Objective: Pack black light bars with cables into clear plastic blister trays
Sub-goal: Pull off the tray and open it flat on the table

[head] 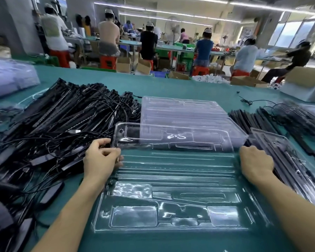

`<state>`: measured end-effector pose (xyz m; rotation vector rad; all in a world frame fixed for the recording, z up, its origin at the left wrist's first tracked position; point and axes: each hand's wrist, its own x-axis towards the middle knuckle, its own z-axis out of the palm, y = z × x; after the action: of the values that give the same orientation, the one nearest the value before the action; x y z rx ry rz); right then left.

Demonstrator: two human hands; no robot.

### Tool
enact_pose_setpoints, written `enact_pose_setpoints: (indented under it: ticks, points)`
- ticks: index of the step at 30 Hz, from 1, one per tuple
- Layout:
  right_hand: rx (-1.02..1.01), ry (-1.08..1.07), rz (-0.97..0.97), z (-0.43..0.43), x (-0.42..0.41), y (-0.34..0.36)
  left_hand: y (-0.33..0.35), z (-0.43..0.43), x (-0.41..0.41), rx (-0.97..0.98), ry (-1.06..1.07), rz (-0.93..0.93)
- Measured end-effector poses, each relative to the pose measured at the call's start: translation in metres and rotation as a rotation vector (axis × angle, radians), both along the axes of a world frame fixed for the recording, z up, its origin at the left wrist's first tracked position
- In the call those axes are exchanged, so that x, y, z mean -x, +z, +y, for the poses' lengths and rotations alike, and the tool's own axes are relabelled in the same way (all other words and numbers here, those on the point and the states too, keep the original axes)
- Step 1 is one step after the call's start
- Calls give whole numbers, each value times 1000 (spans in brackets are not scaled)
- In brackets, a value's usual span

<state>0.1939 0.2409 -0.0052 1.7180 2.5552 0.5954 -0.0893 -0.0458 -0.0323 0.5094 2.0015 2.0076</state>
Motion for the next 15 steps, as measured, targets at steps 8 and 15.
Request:
enact_pose_setpoints:
  ticks: [8, 15]
  points:
    - [239, 31, 263, 2, -12, 18, -4, -2, 4, 3, -6, 22]
    - [578, -19, 379, 3, -33, 39, -3, -2, 1, 20, 6, 65]
